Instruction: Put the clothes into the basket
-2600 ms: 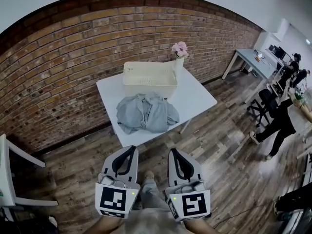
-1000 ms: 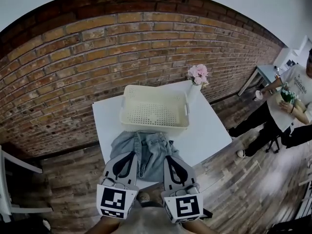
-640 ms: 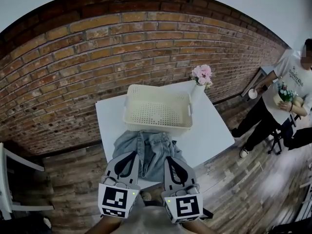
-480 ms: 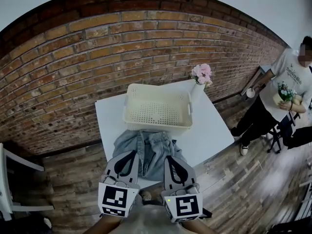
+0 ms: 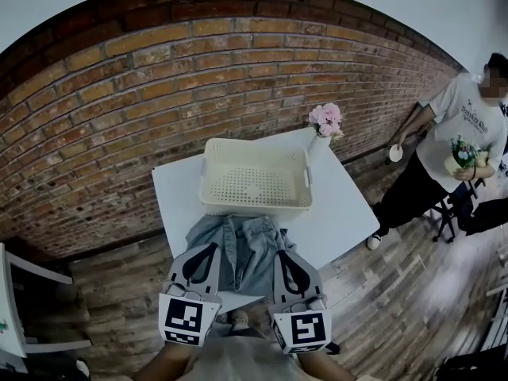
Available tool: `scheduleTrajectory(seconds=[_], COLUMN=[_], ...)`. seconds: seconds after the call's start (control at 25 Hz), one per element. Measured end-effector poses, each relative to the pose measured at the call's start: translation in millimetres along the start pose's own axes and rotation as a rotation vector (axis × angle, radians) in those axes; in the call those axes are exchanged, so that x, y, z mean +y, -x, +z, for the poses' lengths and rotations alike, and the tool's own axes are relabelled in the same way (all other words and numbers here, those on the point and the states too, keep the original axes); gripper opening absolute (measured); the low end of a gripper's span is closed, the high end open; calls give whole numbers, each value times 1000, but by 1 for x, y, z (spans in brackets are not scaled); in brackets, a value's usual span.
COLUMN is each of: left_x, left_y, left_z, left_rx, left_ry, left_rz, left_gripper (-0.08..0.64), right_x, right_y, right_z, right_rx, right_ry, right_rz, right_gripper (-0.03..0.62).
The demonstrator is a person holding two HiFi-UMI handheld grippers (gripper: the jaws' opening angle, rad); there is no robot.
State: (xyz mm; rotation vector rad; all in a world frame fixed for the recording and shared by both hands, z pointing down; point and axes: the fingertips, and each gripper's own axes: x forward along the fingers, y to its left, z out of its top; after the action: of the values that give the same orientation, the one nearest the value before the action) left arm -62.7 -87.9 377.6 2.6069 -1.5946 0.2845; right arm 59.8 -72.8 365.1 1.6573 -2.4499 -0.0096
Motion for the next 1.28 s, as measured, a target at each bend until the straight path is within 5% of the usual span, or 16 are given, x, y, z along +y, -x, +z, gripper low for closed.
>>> scheduleTrajectory(seconds=[0.32, 0.48, 0.6, 0.88, 1.28], left_x=[16, 26, 34, 50, 57], left_y=[-24, -33, -42, -53, -63], left_z=[-49, -78, -101, -150, -195], left_rx=[123, 212, 274, 416, 543], left_ry=[3, 35, 80, 119, 124], left_rz=[-81, -107, -131, -176, -202], left_gripper=[12, 28, 207, 387, 462], right_x=[-17, -23, -28, -44, -49], right_y=[-16, -25, -32, -43, -54], right_z=[-41, -68, -90, -139, -191], right_rx=[71, 141, 190, 323, 470], right_ry=[-1, -10, -34, -44, -33], right_rz=[-14, 7, 33, 69, 122], right_gripper=[13, 127, 203, 343, 456])
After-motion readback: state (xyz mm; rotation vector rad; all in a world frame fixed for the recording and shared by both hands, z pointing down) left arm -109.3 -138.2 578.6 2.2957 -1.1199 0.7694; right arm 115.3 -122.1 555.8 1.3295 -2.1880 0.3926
